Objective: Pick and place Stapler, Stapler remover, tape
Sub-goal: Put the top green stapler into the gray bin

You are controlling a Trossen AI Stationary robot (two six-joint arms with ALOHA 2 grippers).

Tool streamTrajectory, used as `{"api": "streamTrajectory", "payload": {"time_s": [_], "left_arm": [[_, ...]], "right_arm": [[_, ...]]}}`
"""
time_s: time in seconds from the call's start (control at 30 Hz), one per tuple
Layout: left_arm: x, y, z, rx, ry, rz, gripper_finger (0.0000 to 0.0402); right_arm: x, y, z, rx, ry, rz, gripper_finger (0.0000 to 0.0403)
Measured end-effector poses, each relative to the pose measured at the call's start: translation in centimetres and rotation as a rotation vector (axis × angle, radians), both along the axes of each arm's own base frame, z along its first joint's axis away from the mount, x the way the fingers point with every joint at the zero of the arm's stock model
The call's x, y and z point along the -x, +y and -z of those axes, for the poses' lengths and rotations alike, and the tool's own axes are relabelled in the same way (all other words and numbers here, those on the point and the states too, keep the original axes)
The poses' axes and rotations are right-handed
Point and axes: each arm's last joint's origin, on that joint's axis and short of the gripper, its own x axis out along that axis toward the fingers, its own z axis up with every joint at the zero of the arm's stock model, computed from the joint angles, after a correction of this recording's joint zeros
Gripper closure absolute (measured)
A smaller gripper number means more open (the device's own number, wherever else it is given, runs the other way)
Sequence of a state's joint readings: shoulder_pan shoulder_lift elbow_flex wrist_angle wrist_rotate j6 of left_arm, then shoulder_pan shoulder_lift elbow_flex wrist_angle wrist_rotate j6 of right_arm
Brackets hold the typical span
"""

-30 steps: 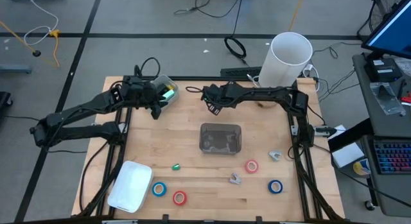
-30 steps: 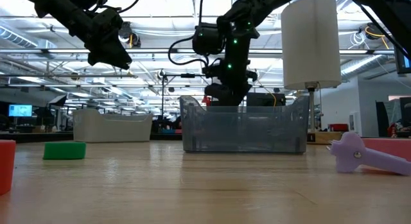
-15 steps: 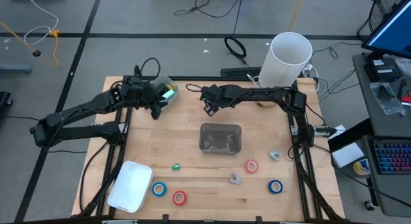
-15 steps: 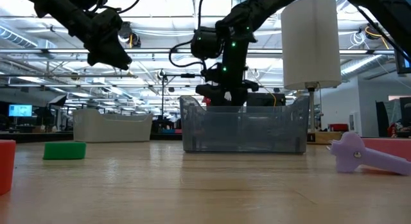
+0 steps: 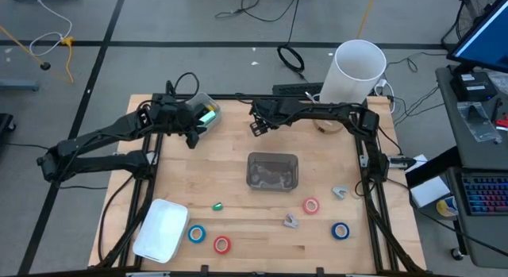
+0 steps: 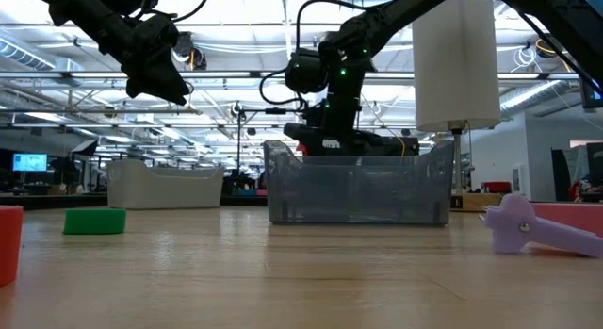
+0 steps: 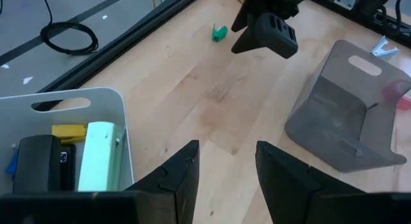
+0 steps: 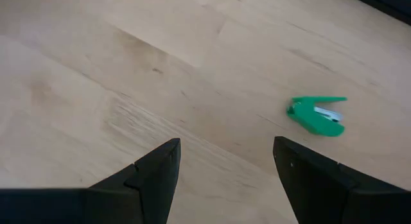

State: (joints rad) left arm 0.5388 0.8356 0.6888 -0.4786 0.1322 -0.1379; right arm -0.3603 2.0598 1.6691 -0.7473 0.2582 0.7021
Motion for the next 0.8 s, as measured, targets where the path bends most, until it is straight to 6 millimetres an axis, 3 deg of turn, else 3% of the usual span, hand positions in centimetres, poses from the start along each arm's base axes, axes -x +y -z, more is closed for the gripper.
{"api": "streamTrajectory", "payload": {"time_s": [0.4,0.8], "left_arm": [[0.0,0.0,0.0,0.001,-0.001,0.001,0.025],[0.0,0.0,0.0,-0.004,0.001,0.005,0.025]], "right_arm": [[0.3,-1.4,-0.1,0.002,-0.067,0.17,0.0161],[-0.9,-1.5,0.7,-0.029,-0.326,0.315,0.0161]]}}
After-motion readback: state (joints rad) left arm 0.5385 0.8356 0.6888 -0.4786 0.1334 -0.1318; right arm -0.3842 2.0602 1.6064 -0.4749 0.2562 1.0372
